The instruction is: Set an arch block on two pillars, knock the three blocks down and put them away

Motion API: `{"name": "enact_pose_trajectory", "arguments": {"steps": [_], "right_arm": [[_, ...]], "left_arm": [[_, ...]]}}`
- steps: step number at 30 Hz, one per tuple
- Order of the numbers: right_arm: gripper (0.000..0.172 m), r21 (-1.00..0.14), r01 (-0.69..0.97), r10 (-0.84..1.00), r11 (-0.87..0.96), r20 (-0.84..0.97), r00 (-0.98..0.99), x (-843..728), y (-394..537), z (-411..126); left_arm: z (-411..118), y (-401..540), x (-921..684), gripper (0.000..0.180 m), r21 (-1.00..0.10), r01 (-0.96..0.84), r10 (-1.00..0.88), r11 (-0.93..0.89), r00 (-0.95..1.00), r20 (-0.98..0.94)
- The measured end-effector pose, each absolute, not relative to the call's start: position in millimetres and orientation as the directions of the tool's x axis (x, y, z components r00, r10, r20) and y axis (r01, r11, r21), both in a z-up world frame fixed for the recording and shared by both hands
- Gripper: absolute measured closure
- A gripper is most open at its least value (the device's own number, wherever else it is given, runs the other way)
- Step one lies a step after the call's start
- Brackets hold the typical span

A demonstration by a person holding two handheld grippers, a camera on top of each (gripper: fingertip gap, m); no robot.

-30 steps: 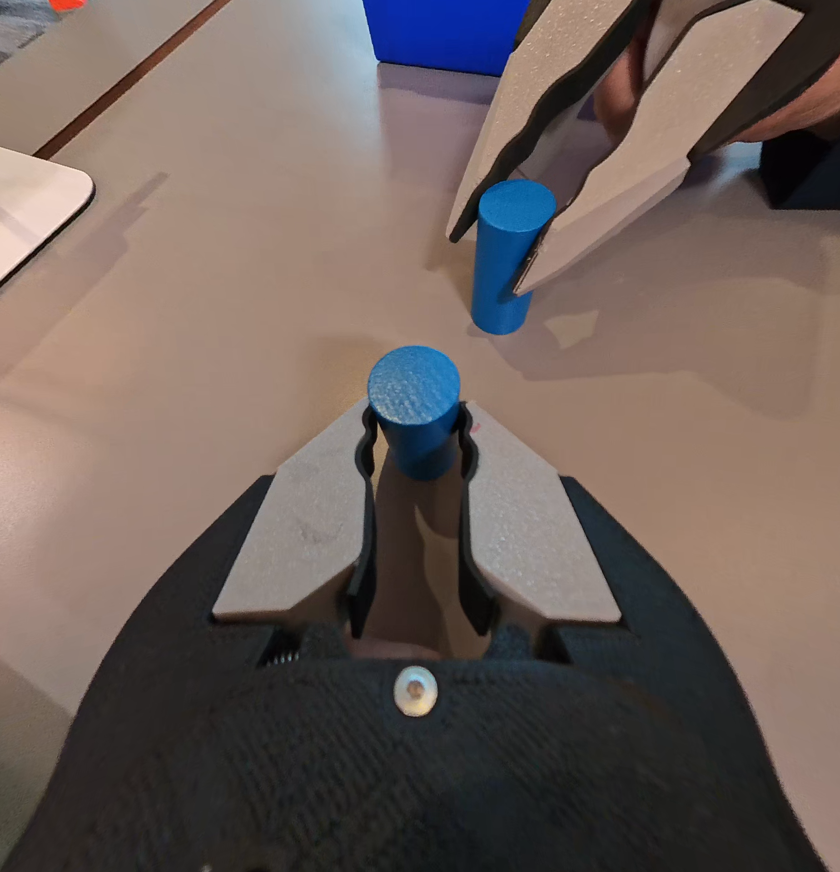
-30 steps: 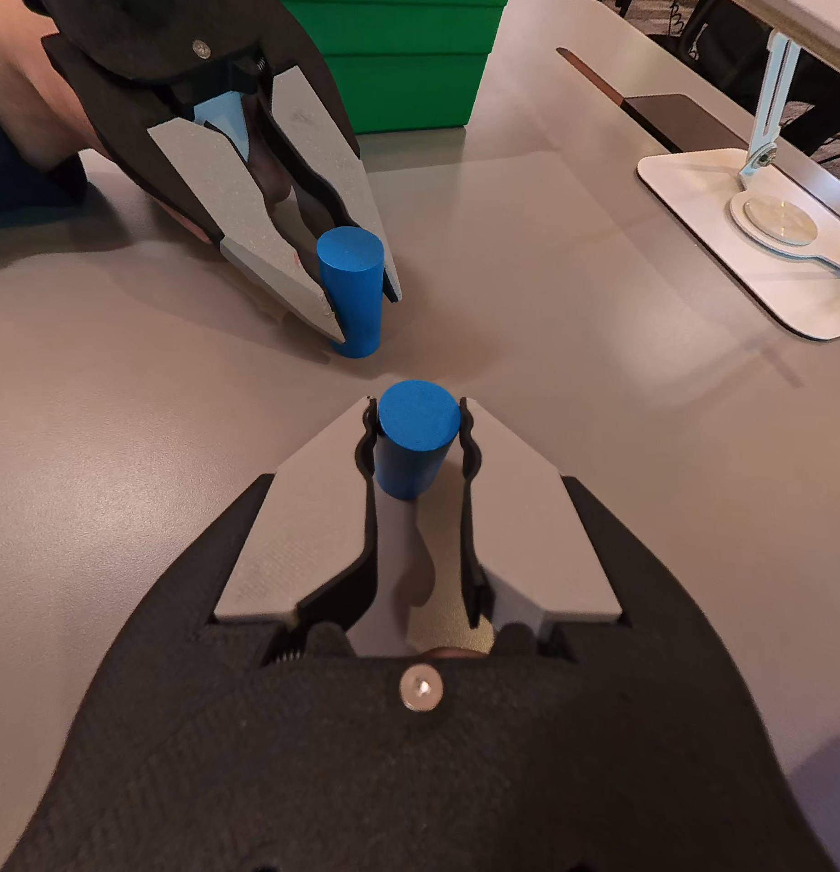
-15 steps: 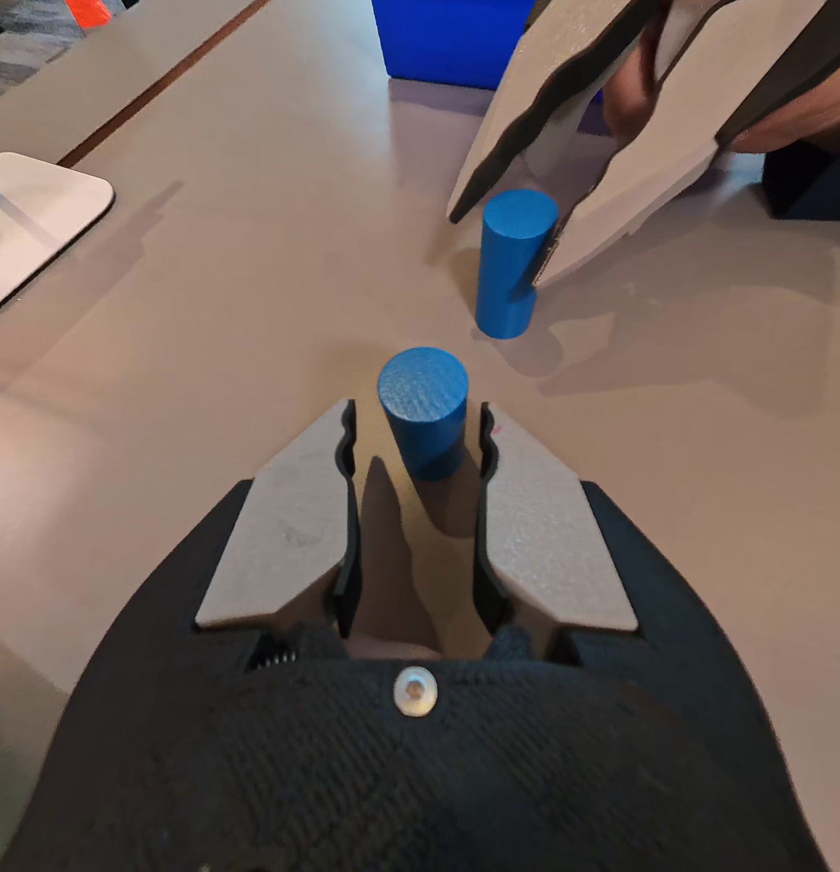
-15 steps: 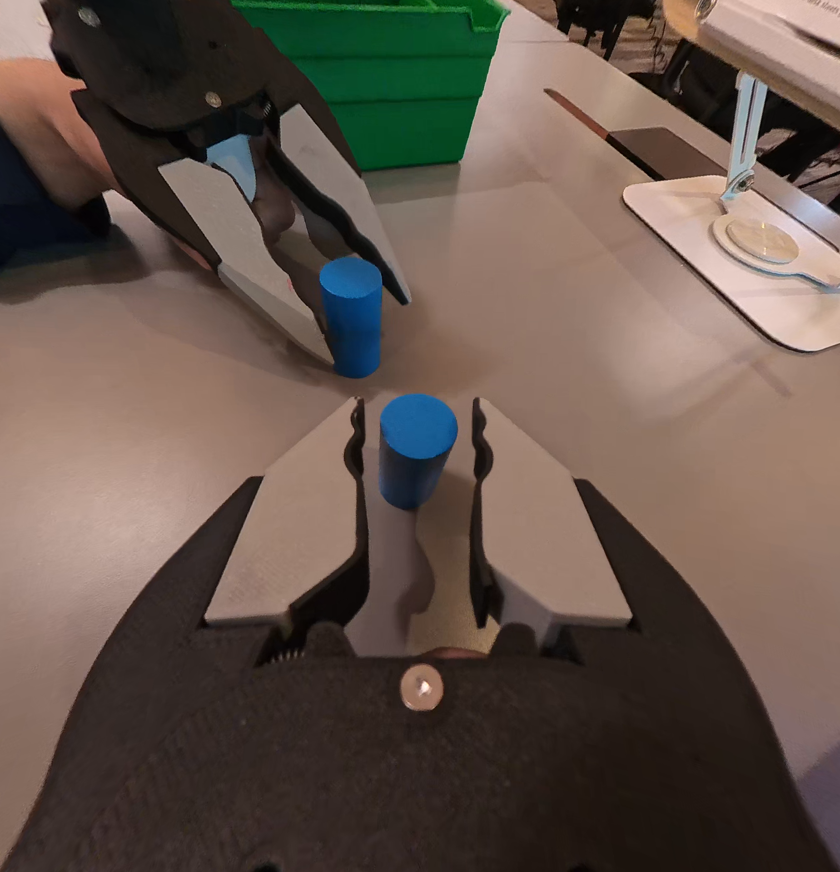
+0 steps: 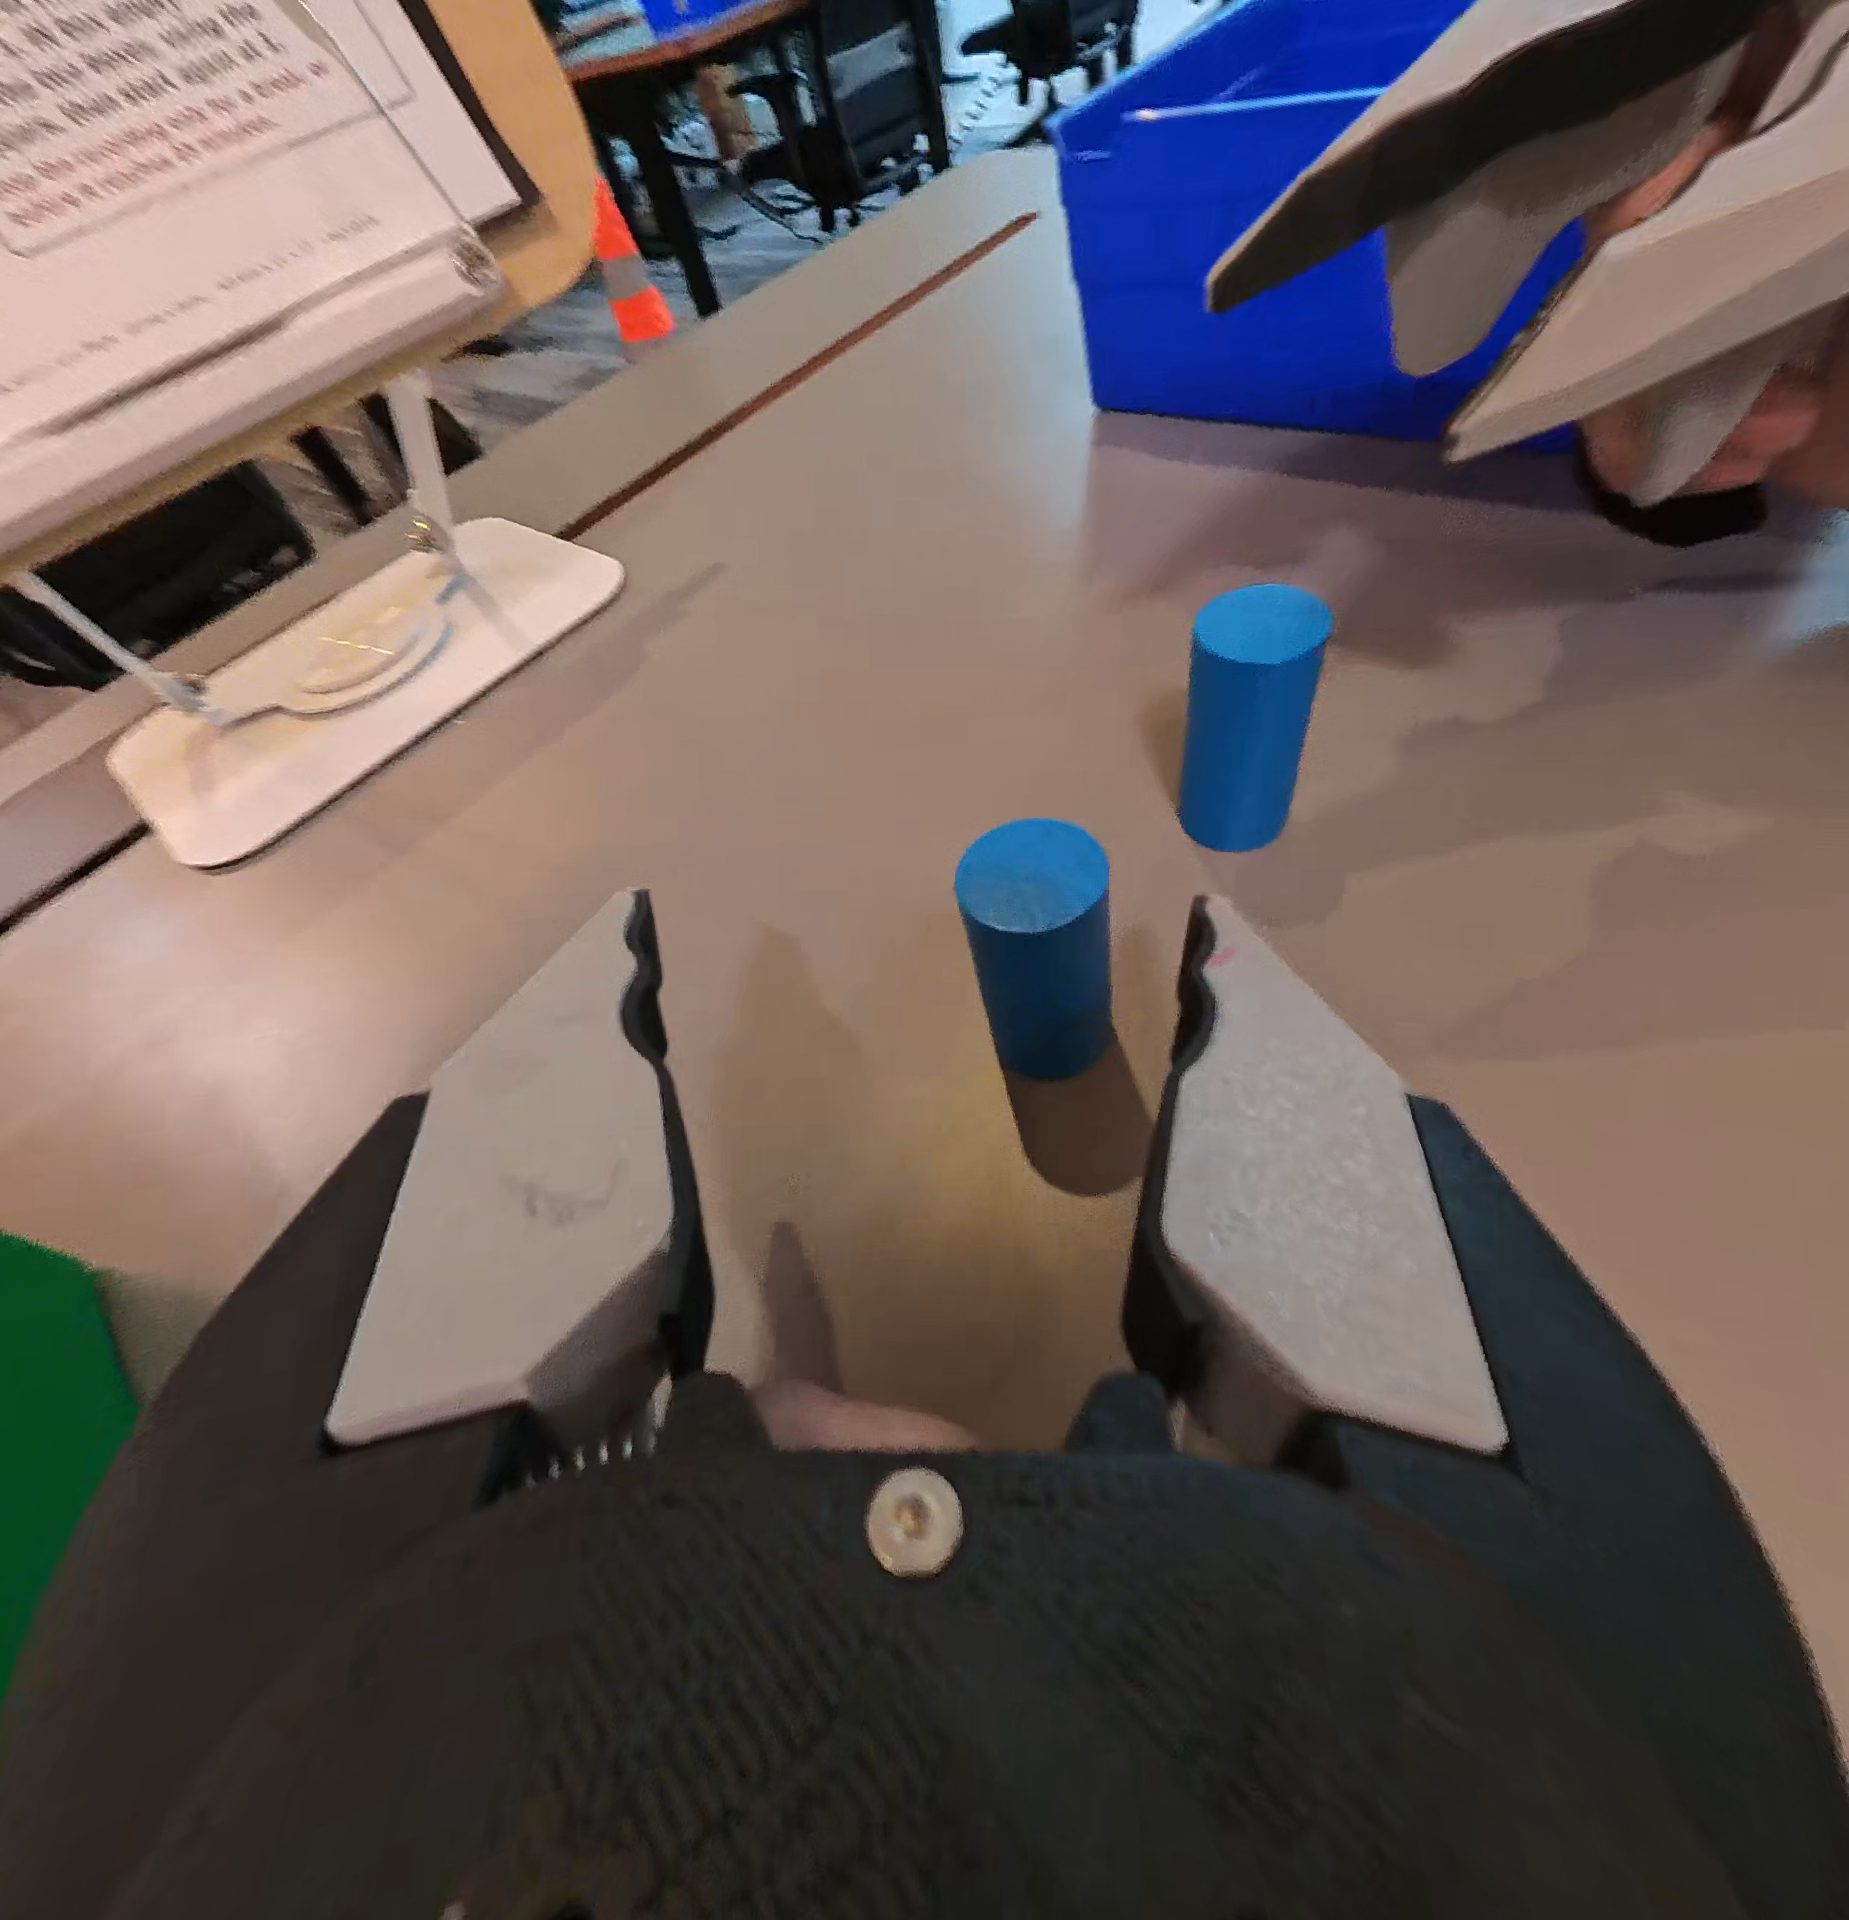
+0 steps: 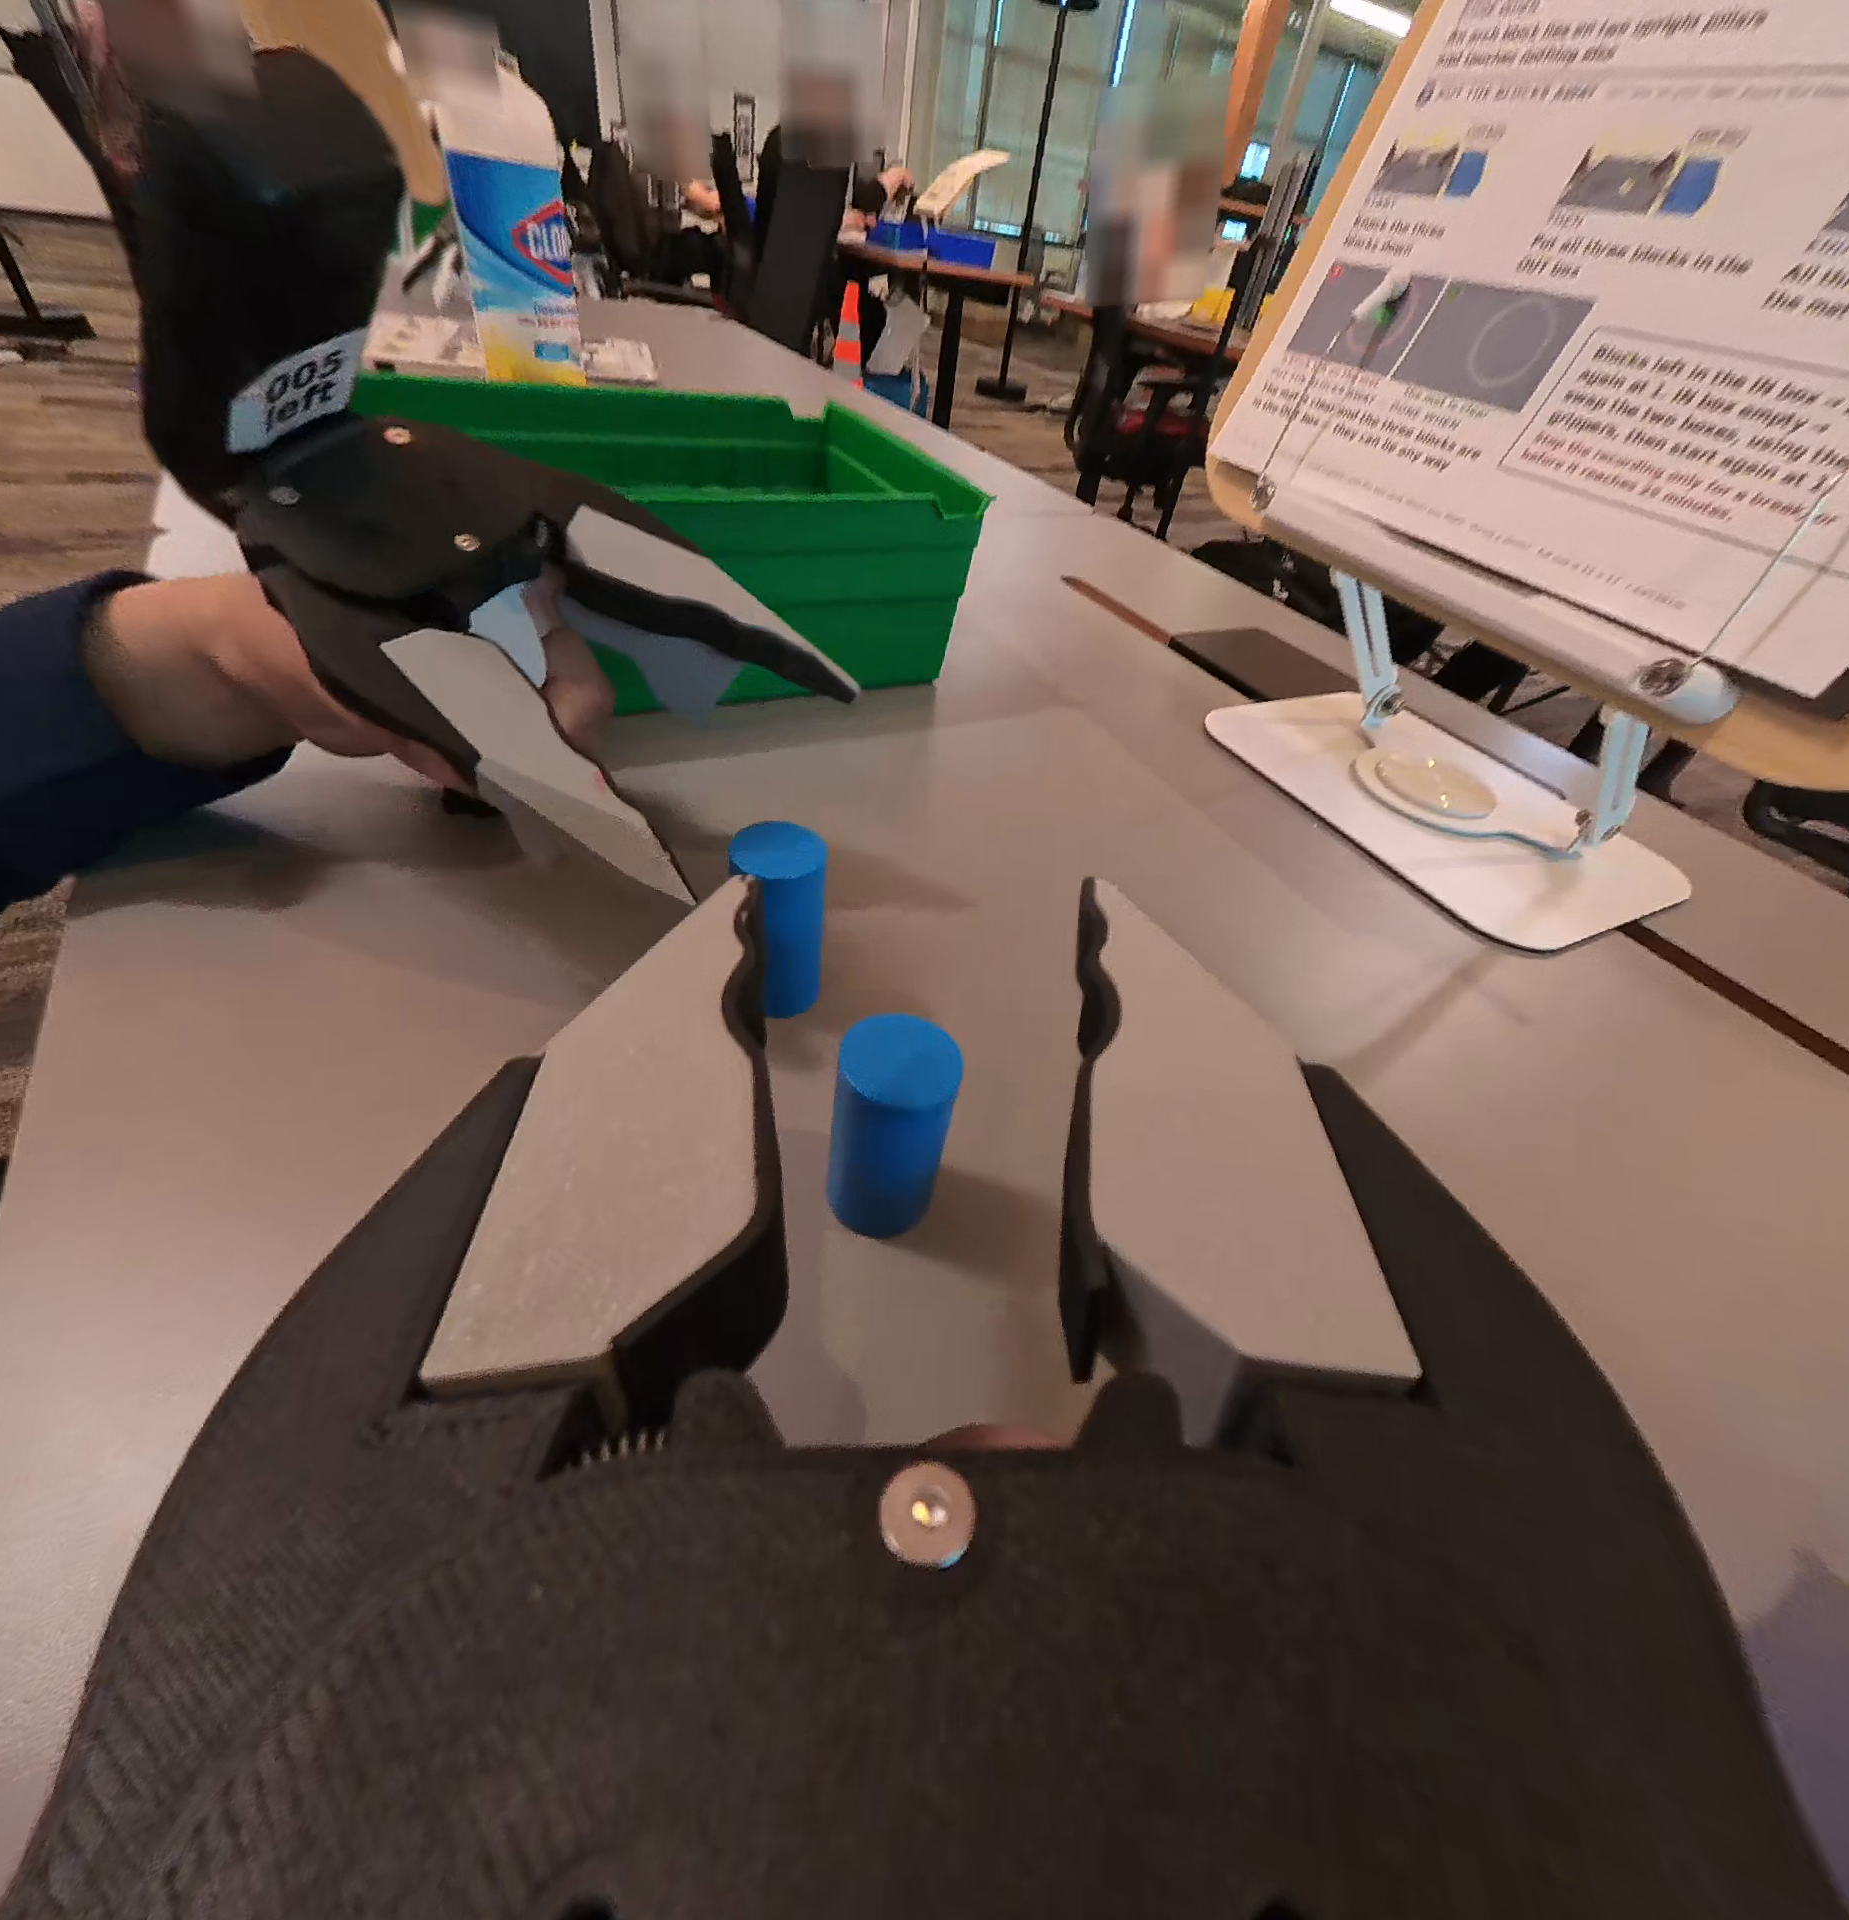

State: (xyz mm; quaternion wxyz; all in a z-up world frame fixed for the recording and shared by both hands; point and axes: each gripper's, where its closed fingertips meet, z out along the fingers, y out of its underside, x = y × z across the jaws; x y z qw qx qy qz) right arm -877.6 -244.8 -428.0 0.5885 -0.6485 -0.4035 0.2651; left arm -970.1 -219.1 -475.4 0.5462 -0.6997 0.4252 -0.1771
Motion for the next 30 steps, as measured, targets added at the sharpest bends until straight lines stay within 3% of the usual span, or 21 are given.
{"name": "enact_pose_trajectory", "arguments": {"steps": [4,8,15,26,30], "right_arm": [[0.114,-0.983,0.183,0.833,0.029,0.125,0.538,-875.8,-246.6,-421.6],[0.114,-0.982,0.185,0.837,0.032,0.127,0.533,-876.7,-249.3,-421.2],[0.117,-0.979,0.202,0.829,0.03,0.137,0.542,-875.6,-251.1,-426.1],[0.119,-0.982,0.189,0.836,-0.029,0.08,0.543,-877.4,-246.0,-436.6],[0.119,-0.973,0.228,0.838,-0.038,0.094,0.538,-881.0,-244.9,-445.4]], "left_arm": [[-430.3,-248.1,-968.4,0.099,-0.934,-0.337,-0.756,0.12,0.579,-0.306],[-383.9,-291.8,-969.4,0.088,-0.927,-0.306,-0.764,0.216,0.539,-0.355],[-313.0,-308.2,-1044.4,0.098,-0.953,-0.168,-0.638,0.252,0.711,-0.294],[-333.6,-255.0,-1196.3,0.101,-0.999,-0.042,-0.359,-0.017,0.933,-0.033],[-352.5,-242.2,-1231.1,0.1,-0.995,-0.055,-0.296,-0.083,0.955,-0.028]]}}
